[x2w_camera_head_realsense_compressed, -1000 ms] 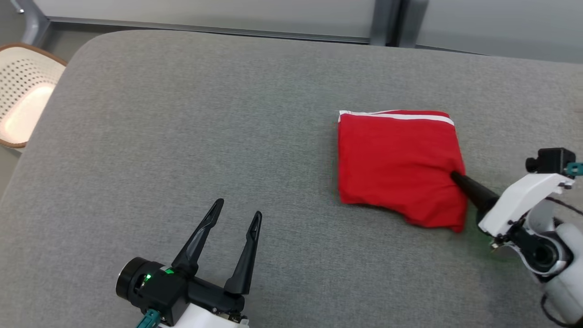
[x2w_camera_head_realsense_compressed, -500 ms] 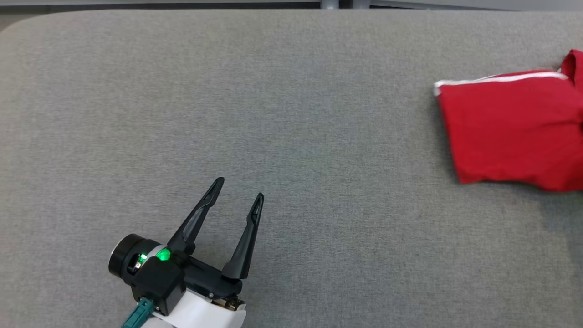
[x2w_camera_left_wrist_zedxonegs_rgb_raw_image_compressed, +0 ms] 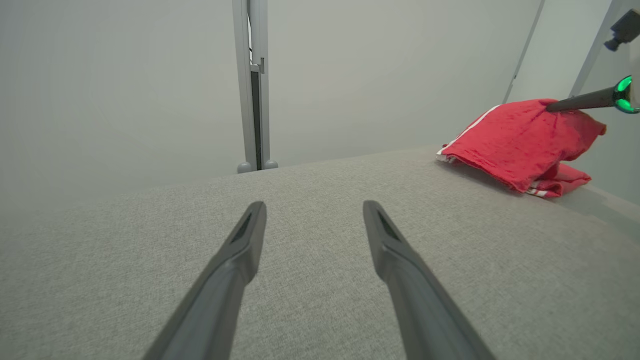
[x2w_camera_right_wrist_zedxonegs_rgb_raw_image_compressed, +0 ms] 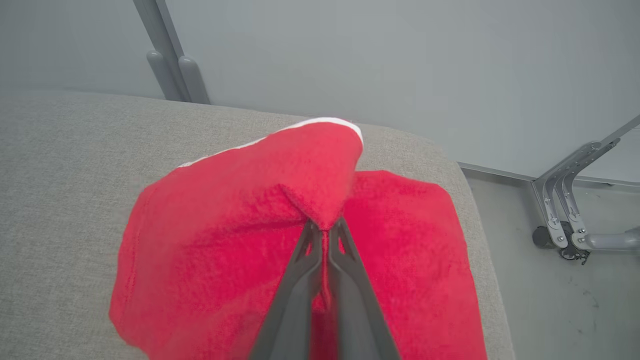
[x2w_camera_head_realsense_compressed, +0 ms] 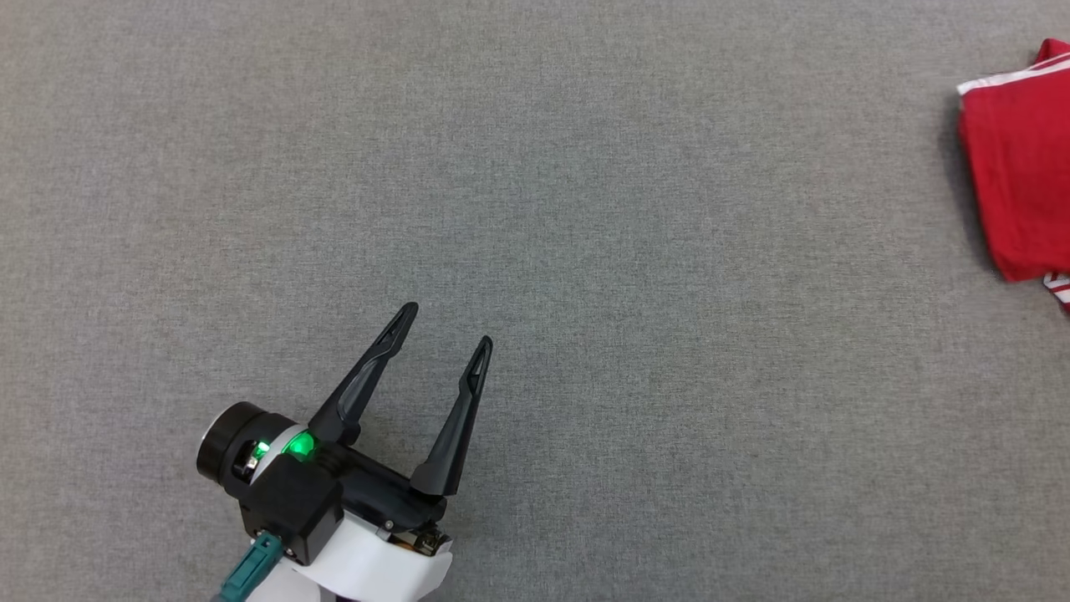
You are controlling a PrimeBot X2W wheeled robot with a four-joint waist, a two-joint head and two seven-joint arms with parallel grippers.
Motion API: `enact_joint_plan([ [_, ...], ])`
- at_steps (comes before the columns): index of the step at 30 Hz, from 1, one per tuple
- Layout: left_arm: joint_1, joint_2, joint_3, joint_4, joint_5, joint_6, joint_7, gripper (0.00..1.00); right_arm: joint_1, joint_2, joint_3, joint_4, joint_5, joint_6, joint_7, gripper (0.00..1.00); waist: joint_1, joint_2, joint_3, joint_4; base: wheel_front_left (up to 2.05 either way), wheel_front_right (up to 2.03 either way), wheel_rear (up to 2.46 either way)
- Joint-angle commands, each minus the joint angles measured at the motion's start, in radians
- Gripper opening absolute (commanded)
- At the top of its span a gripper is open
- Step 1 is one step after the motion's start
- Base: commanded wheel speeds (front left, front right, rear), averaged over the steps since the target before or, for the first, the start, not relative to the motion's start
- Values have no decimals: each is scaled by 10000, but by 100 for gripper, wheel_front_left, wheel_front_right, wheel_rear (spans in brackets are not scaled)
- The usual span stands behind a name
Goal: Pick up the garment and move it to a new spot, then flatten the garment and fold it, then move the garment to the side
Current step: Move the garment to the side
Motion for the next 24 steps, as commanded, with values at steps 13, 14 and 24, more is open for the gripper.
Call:
enact_joint_plan([
  [13,-370,226,-146,-59,-34,-6,5,100,170,-601,-723,783,-1314,-7,811,0,0,0,195,267,0,0,0],
  [14,-379,245,-167,-63,-50,-6,5,100,145,-567,-805,884,-1470,-7,779,0,0,0,208,285,0,0,0],
  [24,-359,421,-385,30,-241,-7,5,100,-372,114,-1483,1837,-4266,-9,-4,100,0,0,92,329,0,0,0],
])
